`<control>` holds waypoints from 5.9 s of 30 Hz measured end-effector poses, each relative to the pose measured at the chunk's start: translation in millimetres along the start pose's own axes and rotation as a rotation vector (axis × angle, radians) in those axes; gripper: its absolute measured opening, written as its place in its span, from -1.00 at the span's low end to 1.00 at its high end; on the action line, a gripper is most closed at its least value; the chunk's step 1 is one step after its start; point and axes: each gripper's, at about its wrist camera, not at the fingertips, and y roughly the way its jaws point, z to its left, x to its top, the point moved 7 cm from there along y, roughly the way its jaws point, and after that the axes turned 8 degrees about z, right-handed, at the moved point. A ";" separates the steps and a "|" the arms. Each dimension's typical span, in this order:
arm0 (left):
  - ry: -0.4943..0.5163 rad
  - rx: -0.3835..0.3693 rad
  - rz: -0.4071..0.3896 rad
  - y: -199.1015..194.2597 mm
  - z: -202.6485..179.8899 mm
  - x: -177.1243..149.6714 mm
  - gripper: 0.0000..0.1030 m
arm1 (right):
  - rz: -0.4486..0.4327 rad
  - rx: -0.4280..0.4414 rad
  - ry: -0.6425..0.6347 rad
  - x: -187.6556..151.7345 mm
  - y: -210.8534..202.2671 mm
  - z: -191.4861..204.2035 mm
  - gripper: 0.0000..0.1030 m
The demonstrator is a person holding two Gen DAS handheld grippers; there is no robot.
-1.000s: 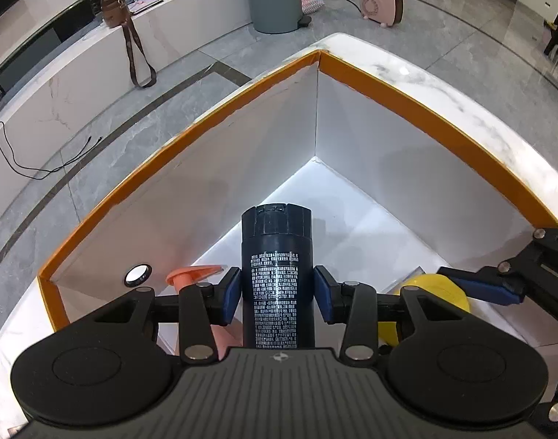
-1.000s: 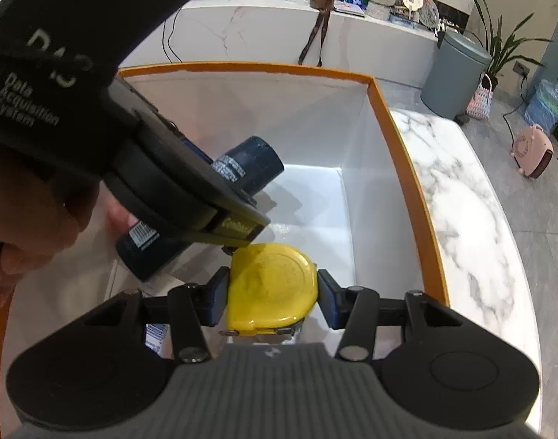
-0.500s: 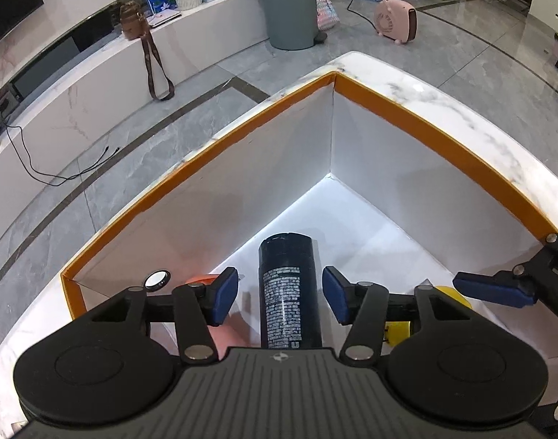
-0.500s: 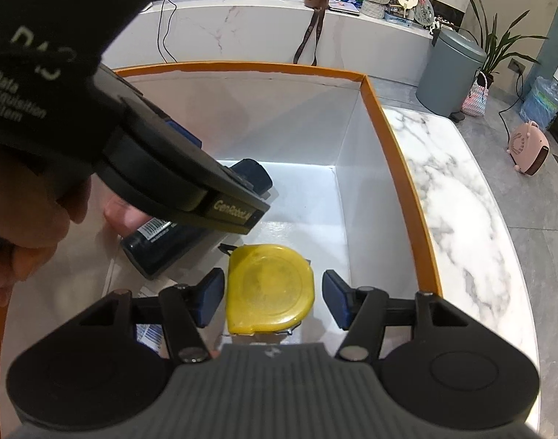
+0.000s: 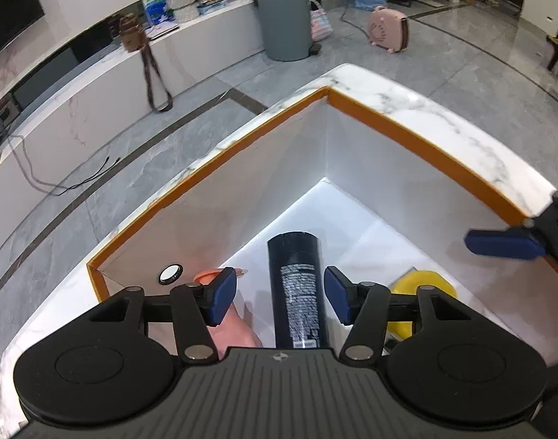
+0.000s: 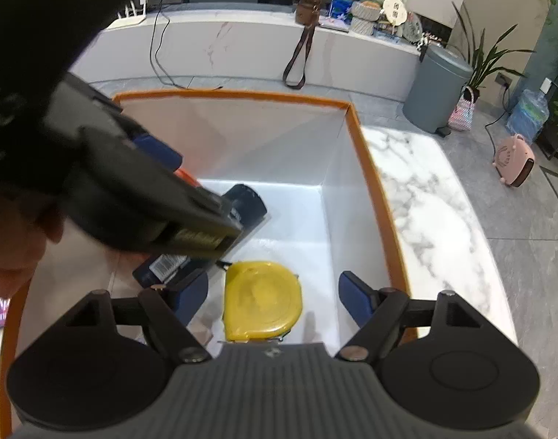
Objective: Organize rigid objects
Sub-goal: 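Lower and open the left gripper to drop the spray can while the right releases the tape measure, then move both open tools back from the box toward the remaining items, then grasp the colourful tin with the right gripper while the left grasps the picture box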
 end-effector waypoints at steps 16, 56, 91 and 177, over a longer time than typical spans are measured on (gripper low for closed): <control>-0.023 0.035 -0.089 -59.4 30.7 -17.1 0.33 | -0.087 -0.019 0.036 11.2 -33.7 2.9 0.53; -0.381 0.052 -0.220 -121.6 136.8 -270.5 0.63 | -0.248 0.101 -0.348 -38.2 -92.8 203.0 0.58; -0.432 0.014 -0.219 -84.8 198.0 -318.5 0.65 | -0.186 0.220 -1.001 -93.6 -25.5 308.3 0.36; -0.054 -0.042 -0.061 -14.0 211.0 -273.6 0.35 | 0.068 0.357 -0.531 -95.3 -9.0 250.6 -0.05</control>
